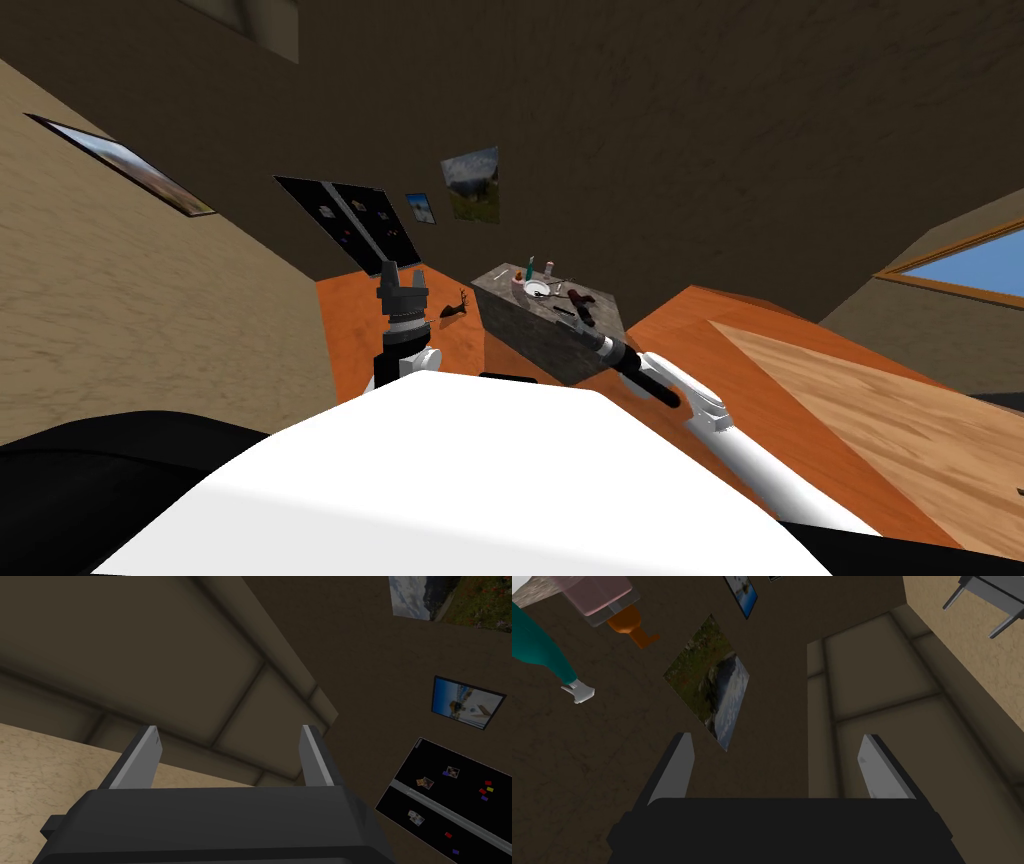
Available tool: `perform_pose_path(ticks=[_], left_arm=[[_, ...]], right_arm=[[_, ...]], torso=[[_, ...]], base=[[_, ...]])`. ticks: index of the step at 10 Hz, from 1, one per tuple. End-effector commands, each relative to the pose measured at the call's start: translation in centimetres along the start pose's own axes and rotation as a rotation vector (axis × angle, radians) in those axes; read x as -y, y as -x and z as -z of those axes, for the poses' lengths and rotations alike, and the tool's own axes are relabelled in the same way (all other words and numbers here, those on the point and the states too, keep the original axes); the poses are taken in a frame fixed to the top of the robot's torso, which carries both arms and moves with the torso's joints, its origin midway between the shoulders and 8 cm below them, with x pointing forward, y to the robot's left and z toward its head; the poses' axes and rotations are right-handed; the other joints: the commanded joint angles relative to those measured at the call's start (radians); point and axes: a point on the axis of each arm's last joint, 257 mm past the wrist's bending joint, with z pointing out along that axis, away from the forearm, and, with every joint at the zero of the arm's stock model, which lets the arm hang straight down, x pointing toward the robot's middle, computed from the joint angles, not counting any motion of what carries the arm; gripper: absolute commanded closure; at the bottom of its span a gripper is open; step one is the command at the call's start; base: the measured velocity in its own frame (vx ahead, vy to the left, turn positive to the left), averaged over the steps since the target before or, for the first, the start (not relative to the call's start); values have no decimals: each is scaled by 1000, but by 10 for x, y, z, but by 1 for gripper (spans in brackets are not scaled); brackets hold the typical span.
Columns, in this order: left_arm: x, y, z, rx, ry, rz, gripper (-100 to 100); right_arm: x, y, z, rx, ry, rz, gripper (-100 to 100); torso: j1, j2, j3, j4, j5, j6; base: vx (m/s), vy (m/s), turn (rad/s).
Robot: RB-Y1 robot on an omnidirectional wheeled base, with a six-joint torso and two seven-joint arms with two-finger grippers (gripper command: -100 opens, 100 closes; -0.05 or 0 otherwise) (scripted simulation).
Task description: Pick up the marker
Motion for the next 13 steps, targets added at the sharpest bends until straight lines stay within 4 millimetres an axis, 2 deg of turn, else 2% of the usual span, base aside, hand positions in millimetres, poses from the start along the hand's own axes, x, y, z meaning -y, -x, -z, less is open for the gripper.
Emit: perform_pose_path(ticks=[1, 2, 3, 4, 5, 6, 8, 9, 10, 11, 12, 13], left_arm=[[0, 0, 0, 0, 0, 0, 0], [0, 0, 0, 0, 0, 0, 0], [0, 0, 0, 0, 0, 0, 0], [0, 0, 0, 0, 0, 0, 0], [0, 0, 0, 0, 0, 0, 0], [0, 0, 0, 0, 0, 0, 0], [0, 0, 0, 0, 0, 0, 0], [0, 0, 0, 0, 0, 0, 0], [0, 0, 0, 0, 0, 0, 0], [0, 0, 0, 0, 0, 0, 0], [0, 0, 0, 0, 0, 0, 0], [0, 0, 0, 0, 0, 0, 0]], right_arm=[[4, -1, 3, -30, -6, 14, -100], [17, -14, 13, -91, -32, 35, -100], [19, -14, 15, -111, -35, 45, -100], [33, -26, 26, -165, -63, 62, -100], [35, -25, 30, -192, -67, 77, -100], [47, -36, 41, -246, -90, 95, -100], [52, -35, 48, -279, -103, 111, -100], [68, -44, 64, -342, -137, 132, -100], [69, -43, 67, -359, -140, 142, -100], [84, -52, 85, -418, -175, 160, -100], [86, -50, 89, -437, -179, 171, -100], [100, -57, 108, -493, -215, 188, -100]], torso=[[0, 0, 0, 0, 0, 0], [-1, 1, 1, 0, 0, 0], [-1, 1, 0, 0, 0, 0], [-1, 1, 0, 0, 0, 0], [0, 0, 0, 0, 0, 0], [0, 0, 0, 0, 0, 0], [0, 0, 0, 0, 0, 0], [-1, 1, 1, 0, 0, 0], [-1, 0, 0, 0, 0, 0], [-1, 0, 0, 0, 0, 0], [0, -1, -1, 0, 0, -1], [0, 0, 0, 0, 0, 0]], base=[[11, 14, -7], [20, 30, 99], [17, 31, 64], [35, 40, 117], [33, 34, 52], [30, 45, 117], [20, 28, 37], [29, 31, 104], [35, 27, 86], [44, 37, 191], [37, 34, 71], [36, 42, 114]])
